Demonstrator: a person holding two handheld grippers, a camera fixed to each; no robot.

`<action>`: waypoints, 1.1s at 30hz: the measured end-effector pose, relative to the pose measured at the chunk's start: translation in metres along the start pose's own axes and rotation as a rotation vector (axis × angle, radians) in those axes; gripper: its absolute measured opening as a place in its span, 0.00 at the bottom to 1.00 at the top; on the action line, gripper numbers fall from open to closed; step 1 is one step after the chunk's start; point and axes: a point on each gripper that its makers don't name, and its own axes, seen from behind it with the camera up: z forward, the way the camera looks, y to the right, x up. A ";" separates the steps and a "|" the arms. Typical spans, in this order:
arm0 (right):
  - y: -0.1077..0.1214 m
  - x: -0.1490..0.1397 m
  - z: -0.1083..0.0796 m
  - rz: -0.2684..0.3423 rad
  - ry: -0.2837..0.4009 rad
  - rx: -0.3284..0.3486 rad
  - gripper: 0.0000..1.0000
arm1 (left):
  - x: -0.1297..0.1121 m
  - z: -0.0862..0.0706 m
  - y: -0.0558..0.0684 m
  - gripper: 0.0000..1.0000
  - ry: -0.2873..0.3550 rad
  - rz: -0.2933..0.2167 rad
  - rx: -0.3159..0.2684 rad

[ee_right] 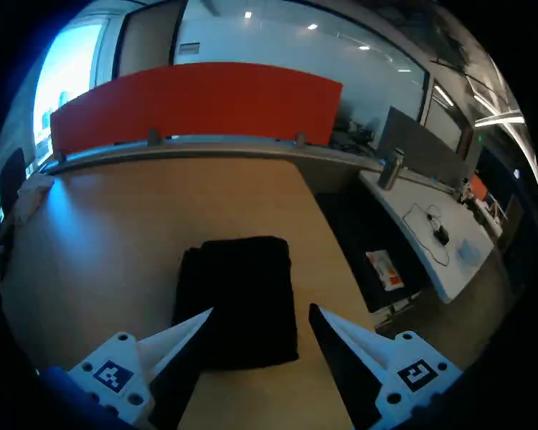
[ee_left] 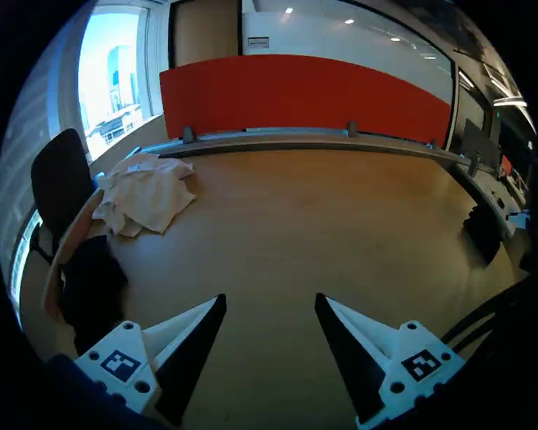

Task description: Fold towel

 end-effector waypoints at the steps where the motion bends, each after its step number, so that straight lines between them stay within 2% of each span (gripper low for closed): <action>1: -0.004 0.005 -0.002 0.003 0.019 0.004 0.93 | 0.002 0.000 0.000 0.92 0.005 -0.004 -0.001; 11: -0.045 0.071 -0.028 0.063 0.258 0.074 0.93 | 0.025 0.001 0.003 0.92 0.068 -0.004 -0.008; 17: -0.060 0.110 -0.049 0.115 0.404 0.098 0.93 | 0.041 -0.002 0.004 0.92 0.131 -0.009 -0.014; 23: -0.068 0.124 -0.056 0.137 0.458 0.105 0.94 | 0.064 -0.008 0.000 0.92 0.217 -0.007 -0.004; 33: -0.086 0.140 -0.058 0.084 0.486 0.092 0.94 | 0.113 -0.026 -0.020 0.92 0.383 0.002 0.059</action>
